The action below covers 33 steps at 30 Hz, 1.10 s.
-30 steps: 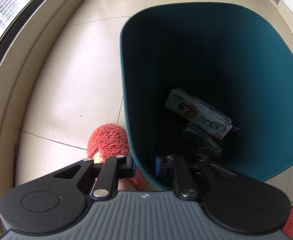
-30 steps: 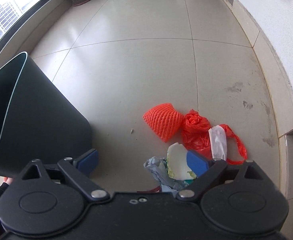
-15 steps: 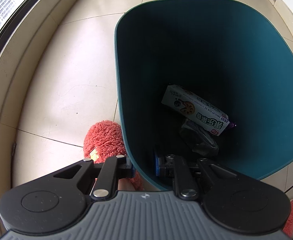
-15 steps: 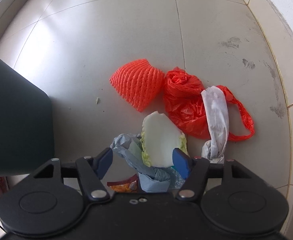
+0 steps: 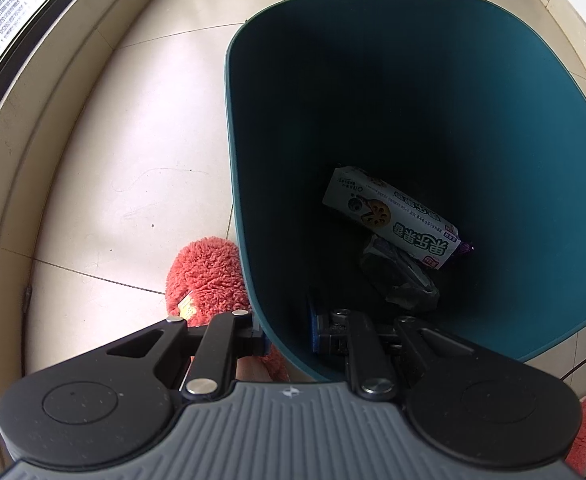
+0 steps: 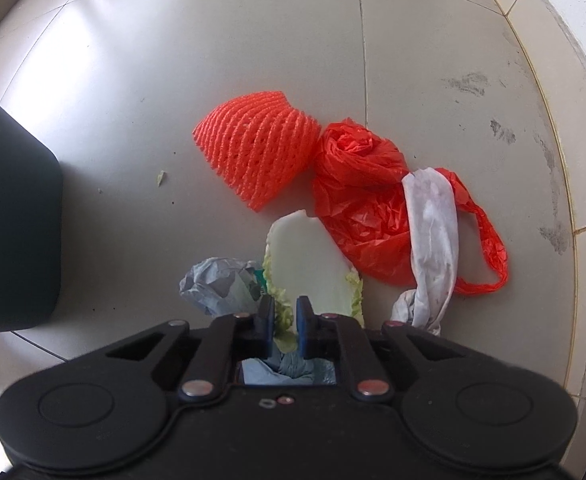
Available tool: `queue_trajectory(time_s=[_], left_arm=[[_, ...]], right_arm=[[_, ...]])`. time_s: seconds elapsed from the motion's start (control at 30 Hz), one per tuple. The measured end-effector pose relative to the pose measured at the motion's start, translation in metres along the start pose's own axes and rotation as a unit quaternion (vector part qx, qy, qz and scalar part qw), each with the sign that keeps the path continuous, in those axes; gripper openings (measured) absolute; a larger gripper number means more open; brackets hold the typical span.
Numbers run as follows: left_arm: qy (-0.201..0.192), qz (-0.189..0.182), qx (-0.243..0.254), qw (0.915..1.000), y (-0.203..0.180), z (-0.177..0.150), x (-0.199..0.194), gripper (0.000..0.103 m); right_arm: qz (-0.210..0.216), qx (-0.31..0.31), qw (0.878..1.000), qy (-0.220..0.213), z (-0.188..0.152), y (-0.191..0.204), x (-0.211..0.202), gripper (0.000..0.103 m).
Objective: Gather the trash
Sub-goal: 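Lower the right tool to the pile and grasp the white cabbage leaf, then carry the cabbage leaf into the bin with the right tool and release it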
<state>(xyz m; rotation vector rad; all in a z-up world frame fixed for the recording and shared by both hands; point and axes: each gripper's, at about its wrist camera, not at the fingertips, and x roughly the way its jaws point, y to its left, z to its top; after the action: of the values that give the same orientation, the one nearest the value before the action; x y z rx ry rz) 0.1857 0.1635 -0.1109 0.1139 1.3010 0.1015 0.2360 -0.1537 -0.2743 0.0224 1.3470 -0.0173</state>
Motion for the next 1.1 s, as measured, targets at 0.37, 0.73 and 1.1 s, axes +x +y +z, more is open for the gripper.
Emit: queue_trajectory(time_s=[0.37, 0.73, 1.1], left_arm=[[0.0, 0.001, 0.001, 1.0, -0.003, -0.002, 0.002, 0.016], [0.0, 0.001, 0.0, 1.0, -0.001, -0.002, 0.003, 0.016], [-0.004, 0.0, 0.003, 1.0, -0.002, -0.003, 0.001, 0.016]], right_arm=[[0.009, 0.018, 0.999, -0.036, 0.009, -0.024, -0.068, 0.001], [0.033, -0.014, 0.995, -0.095, 0.008, -0.001, -0.168, 0.001], [0.058, -0.062, 0.983, -0.164, 0.025, 0.046, -0.251, 0.001]])
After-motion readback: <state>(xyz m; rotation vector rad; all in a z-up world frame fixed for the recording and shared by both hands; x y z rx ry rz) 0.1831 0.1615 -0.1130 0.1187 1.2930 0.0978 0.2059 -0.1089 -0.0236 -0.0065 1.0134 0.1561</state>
